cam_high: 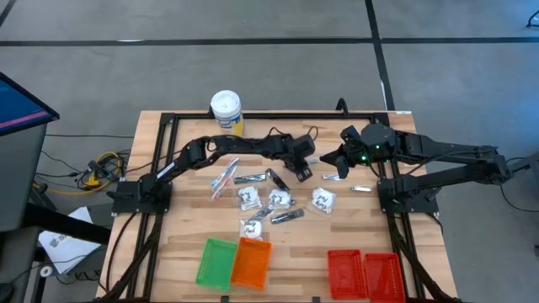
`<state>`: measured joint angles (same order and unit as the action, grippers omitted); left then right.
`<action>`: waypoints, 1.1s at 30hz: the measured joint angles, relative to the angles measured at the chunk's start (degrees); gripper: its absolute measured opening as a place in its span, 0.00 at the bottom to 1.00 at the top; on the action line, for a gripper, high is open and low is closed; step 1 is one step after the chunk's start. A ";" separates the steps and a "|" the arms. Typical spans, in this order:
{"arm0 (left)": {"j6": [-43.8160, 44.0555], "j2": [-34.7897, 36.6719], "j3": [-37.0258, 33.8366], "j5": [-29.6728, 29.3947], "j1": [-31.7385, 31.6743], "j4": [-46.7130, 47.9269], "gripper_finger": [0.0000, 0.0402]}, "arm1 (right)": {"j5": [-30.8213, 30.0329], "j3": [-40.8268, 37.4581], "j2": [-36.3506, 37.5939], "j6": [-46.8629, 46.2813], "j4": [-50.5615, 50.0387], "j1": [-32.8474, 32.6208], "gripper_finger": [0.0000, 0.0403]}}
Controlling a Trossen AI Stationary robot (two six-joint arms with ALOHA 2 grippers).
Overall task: Pick & Place Travel size toiletries
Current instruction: Put the blue toothbrush into the green basket
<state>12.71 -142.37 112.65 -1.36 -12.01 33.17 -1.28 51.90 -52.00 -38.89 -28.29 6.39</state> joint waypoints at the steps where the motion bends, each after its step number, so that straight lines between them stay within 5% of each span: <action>1: 0.23 0.00 -0.01 0.91 -0.16 0.26 0.12 | 0.01 0.00 0.00 -0.04 0.00 -0.02 0.00; 3: 1.40 0.08 -0.03 2.71 -0.43 0.41 0.04 | 0.21 0.00 0.01 -0.14 0.00 -0.29 0.00; 14: 15.08 9.25 -0.64 2.65 -0.56 0.64 0.02 | -0.04 0.00 0.01 0.07 0.51 -2.73 0.00; 23: 21.32 18.78 -1.09 -3.24 1.15 0.78 0.02 | -0.22 0.00 -0.01 0.17 1.10 -2.63 0.00; 33: 29.68 25.49 -1.02 -8.94 7.96 15.10 0.02 | -0.20 0.00 0.01 -0.14 4.80 -2.95 0.00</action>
<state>42.39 -116.87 111.63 -10.31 -4.05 48.28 -1.48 51.90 -51.99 -39.03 -23.49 3.44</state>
